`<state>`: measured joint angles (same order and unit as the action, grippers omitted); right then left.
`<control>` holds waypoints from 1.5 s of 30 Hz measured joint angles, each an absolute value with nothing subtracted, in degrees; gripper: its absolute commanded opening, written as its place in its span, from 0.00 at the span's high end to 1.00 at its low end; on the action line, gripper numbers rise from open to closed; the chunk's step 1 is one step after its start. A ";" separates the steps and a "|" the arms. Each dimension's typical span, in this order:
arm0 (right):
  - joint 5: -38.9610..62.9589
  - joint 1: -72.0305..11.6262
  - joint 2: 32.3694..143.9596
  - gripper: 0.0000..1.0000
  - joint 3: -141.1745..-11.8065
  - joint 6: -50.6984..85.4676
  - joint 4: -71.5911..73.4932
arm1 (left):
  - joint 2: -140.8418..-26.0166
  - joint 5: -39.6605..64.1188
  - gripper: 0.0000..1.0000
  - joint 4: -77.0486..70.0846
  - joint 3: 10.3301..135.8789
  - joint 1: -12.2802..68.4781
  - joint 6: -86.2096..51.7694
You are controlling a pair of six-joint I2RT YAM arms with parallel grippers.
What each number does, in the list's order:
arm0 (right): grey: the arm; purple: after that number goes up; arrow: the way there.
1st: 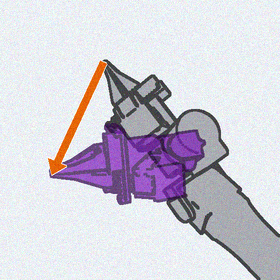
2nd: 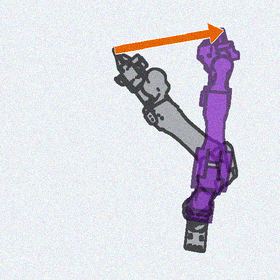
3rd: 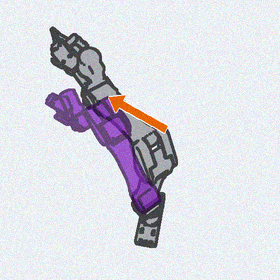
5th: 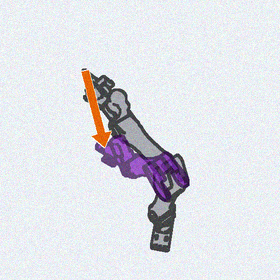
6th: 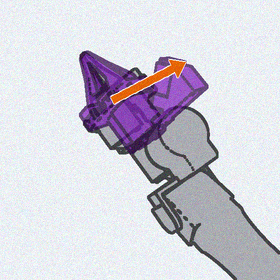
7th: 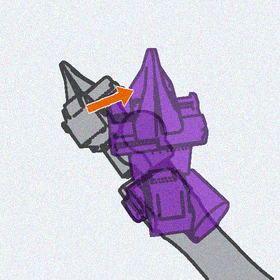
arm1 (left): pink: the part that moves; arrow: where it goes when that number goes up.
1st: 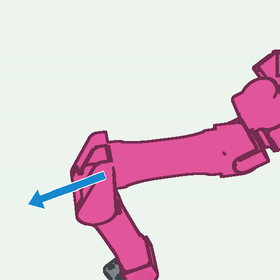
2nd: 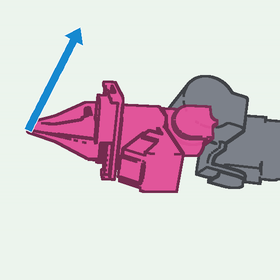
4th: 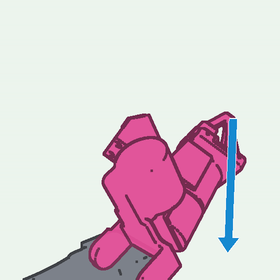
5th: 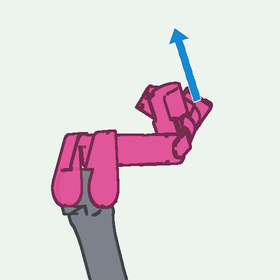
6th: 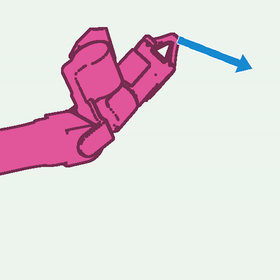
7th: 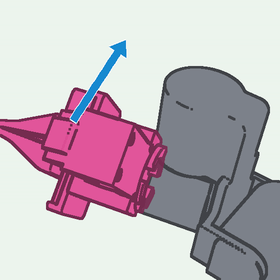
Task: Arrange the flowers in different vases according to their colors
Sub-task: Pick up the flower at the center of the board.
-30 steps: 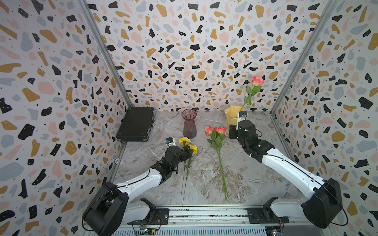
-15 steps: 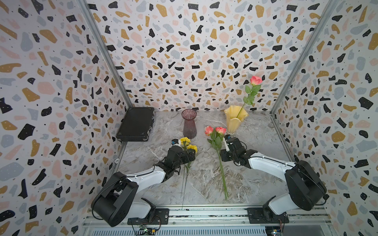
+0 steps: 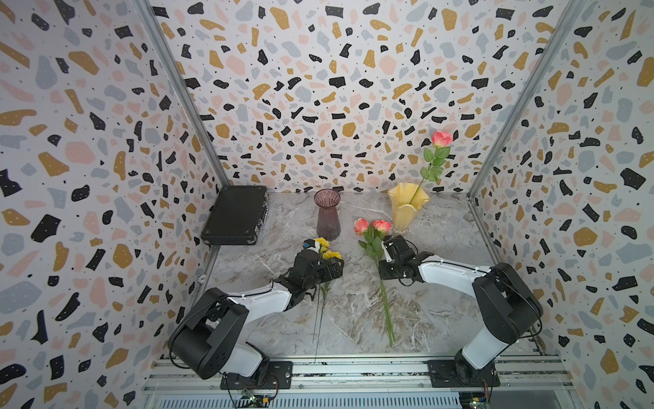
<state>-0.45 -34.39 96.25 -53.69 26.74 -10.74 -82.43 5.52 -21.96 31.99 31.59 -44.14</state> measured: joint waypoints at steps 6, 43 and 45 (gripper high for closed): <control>-1.34 -34.39 97.95 0.75 -54.78 26.48 -11.38 | -82.43 5.65 0.01 -21.91 32.12 31.62 -44.03; 4.97 -30.50 100.05 0.75 -53.43 30.13 -2.35 | -83.72 -0.01 0.01 -14.11 39.16 44.05 -31.59; 5.80 -30.37 100.53 0.76 -53.41 30.61 -1.58 | -83.72 0.01 0.01 -14.11 39.16 44.05 -31.57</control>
<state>5.80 -30.37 100.53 -53.41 30.61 -1.58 -83.72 0.01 -14.11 39.16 44.05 -31.57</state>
